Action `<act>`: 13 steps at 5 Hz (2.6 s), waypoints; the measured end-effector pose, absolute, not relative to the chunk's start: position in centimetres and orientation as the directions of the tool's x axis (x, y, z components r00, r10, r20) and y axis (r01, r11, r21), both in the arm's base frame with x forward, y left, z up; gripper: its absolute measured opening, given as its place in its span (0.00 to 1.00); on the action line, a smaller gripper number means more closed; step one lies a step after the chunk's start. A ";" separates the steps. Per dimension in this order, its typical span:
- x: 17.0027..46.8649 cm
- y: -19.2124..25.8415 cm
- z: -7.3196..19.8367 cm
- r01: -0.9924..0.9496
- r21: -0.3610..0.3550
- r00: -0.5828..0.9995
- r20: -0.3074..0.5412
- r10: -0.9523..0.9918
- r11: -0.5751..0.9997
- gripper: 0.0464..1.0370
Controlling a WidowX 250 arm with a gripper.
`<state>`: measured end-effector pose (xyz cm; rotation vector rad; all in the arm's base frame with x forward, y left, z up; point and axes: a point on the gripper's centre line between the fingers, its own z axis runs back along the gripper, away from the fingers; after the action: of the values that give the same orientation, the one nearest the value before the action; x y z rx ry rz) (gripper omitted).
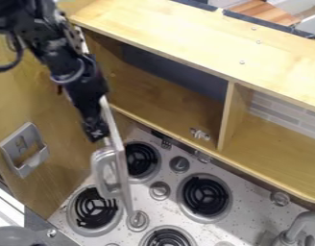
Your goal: Close microwave
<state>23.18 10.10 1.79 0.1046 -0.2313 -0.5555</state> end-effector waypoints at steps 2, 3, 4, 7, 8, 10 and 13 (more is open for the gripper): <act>24.8 8.0 0.4 0.511 0.148 0.821 0.205 -0.532 0.846 0.96; 26.1 7.5 0.3 0.502 0.155 0.818 0.236 -0.525 0.851 0.96; 27.8 7.6 0.7 0.476 0.164 0.821 0.268 -0.504 0.864 0.96; 32.3 9.8 0.4 0.356 0.173 0.878 0.276 -0.392 0.918 0.96; 33.7 10.5 -0.1 0.328 0.167 0.892 0.269 -0.363 0.930 0.96; 35.5 11.2 -0.8 0.251 0.161 0.916 0.279 -0.288 0.954 0.96; 35.7 11.6 -1.6 0.171 0.149 0.941 0.267 -0.206 0.974 0.96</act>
<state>35.66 11.55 -1.63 0.1250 -0.2857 -0.1930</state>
